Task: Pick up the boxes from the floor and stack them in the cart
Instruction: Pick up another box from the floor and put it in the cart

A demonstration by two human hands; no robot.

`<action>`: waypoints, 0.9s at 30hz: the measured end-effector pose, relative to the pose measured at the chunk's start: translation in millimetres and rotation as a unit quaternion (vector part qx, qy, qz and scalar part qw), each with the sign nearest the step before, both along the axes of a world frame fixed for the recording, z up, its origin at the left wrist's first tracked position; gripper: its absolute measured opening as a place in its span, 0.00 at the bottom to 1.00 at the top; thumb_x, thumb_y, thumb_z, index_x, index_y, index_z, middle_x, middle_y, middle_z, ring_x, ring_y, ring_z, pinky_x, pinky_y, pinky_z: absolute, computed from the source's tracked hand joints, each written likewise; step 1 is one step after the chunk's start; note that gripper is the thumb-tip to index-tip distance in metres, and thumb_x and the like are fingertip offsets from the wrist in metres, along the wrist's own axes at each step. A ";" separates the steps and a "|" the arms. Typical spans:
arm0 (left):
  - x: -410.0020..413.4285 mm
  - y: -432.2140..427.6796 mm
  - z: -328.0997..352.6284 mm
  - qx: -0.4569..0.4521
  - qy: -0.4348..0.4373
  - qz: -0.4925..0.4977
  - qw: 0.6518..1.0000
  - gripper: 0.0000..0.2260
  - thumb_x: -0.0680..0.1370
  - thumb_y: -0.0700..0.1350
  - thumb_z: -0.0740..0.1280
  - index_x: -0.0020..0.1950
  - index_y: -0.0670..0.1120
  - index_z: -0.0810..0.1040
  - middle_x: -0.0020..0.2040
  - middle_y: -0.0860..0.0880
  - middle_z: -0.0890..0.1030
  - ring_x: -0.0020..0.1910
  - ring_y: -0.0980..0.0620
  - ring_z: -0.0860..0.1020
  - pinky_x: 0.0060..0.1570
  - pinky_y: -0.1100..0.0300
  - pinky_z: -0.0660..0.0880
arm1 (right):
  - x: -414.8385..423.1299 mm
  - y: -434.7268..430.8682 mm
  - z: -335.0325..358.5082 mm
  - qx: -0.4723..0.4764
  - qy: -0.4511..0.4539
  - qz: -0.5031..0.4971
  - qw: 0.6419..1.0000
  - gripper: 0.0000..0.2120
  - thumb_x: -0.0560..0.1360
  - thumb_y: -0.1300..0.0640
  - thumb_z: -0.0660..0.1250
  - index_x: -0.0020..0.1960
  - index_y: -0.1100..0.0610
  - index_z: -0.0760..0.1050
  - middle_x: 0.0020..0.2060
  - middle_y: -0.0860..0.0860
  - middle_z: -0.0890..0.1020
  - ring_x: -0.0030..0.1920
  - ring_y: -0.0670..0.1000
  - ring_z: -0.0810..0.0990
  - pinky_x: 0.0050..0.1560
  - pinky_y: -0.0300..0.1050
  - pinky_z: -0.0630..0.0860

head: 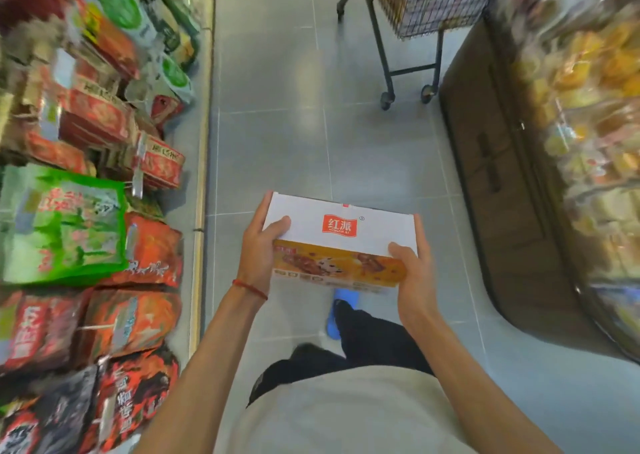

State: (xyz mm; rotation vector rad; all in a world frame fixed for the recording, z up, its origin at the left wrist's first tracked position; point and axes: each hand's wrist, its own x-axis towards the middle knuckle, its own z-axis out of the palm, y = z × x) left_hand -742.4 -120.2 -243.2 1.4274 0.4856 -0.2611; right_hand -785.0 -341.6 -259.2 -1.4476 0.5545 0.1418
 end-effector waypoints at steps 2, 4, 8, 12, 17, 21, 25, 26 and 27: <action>45.4 -6.9 2.8 0.015 -0.012 -0.007 1.000 0.22 0.82 0.48 0.64 0.76 0.53 0.67 0.64 0.48 0.80 0.60 0.45 0.82 0.56 0.46 0.81 | 47.2 -9.0 3.0 0.004 -0.007 0.000 1.000 0.30 0.75 0.49 0.64 0.77 0.47 0.66 0.65 0.47 0.82 0.62 0.51 0.83 0.54 0.46 0.83; 88.1 -12.4 4.4 0.024 -0.021 -0.009 0.999 0.21 0.80 0.50 0.65 0.73 0.54 0.68 0.62 0.50 0.81 0.60 0.46 0.82 0.55 0.47 0.82 | 94.1 -15.2 4.6 0.002 -0.011 0.005 1.000 0.31 0.75 0.50 0.64 0.78 0.45 0.65 0.66 0.46 0.81 0.63 0.51 0.82 0.56 0.47 0.82; 178.1 -19.4 8.3 0.028 -0.020 -0.002 0.999 0.24 0.77 0.53 0.65 0.74 0.58 0.68 0.65 0.51 0.79 0.60 0.47 0.81 0.53 0.52 0.82 | 185.3 -18.8 7.4 -0.004 -0.010 0.004 1.000 0.32 0.75 0.48 0.64 0.78 0.41 0.63 0.66 0.44 0.80 0.63 0.51 0.82 0.59 0.50 0.82; 276.0 -19.6 3.8 0.008 -0.018 -0.010 1.000 0.20 0.83 0.47 0.62 0.76 0.55 0.67 0.64 0.50 0.80 0.58 0.48 0.83 0.48 0.56 0.82 | 280.6 -17.2 6.0 -0.007 -0.006 -0.009 1.000 0.33 0.74 0.47 0.64 0.79 0.41 0.63 0.63 0.40 0.81 0.61 0.47 0.83 0.57 0.48 0.82; 407.0 -19.1 0.3 0.000 -0.017 -0.039 0.999 0.18 0.84 0.46 0.61 0.74 0.54 0.69 0.62 0.51 0.82 0.56 0.52 0.84 0.46 0.58 0.82 | 402.0 -9.6 9.3 -0.017 -0.010 -0.034 0.999 0.30 0.75 0.46 0.63 0.77 0.42 0.65 0.63 0.40 0.82 0.62 0.46 0.82 0.51 0.43 0.82; 509.1 -22.3 11.4 0.004 -0.019 -0.060 0.998 0.17 0.83 0.45 0.62 0.70 0.59 0.71 0.61 0.52 0.82 0.55 0.51 0.84 0.44 0.61 0.81 | 485.7 -6.3 21.7 -0.012 -0.017 -0.072 0.997 0.27 0.75 0.50 0.63 0.74 0.40 0.67 0.59 0.39 0.83 0.62 0.48 0.82 0.54 0.45 0.82; 604.5 -32.8 23.3 0.013 -0.021 -0.102 0.994 0.17 0.82 0.44 0.64 0.69 0.61 0.71 0.62 0.50 0.82 0.55 0.48 0.84 0.48 0.59 0.82 | 560.6 -10.5 28.8 -0.005 -0.015 -0.126 0.992 0.29 0.74 0.51 0.63 0.74 0.36 0.65 0.59 0.38 0.83 0.62 0.49 0.82 0.61 0.51 0.80; 626.9 -36.6 24.2 0.015 -0.025 -0.112 0.993 0.18 0.82 0.45 0.64 0.71 0.58 0.71 0.63 0.49 0.82 0.56 0.48 0.84 0.48 0.59 0.82 | 579.1 -13.6 28.1 -0.006 -0.013 -0.135 0.991 0.31 0.74 0.51 0.63 0.76 0.38 0.64 0.60 0.38 0.83 0.62 0.49 0.83 0.61 0.52 0.80; 648.6 -40.9 23.8 0.017 -0.026 -0.121 0.992 0.20 0.81 0.46 0.65 0.73 0.55 0.71 0.65 0.48 0.81 0.56 0.48 0.83 0.49 0.58 0.82 | 597.0 -17.6 26.2 -0.007 -0.009 -0.145 0.989 0.32 0.74 0.51 0.63 0.78 0.40 0.63 0.62 0.40 0.82 0.61 0.49 0.83 0.62 0.53 0.80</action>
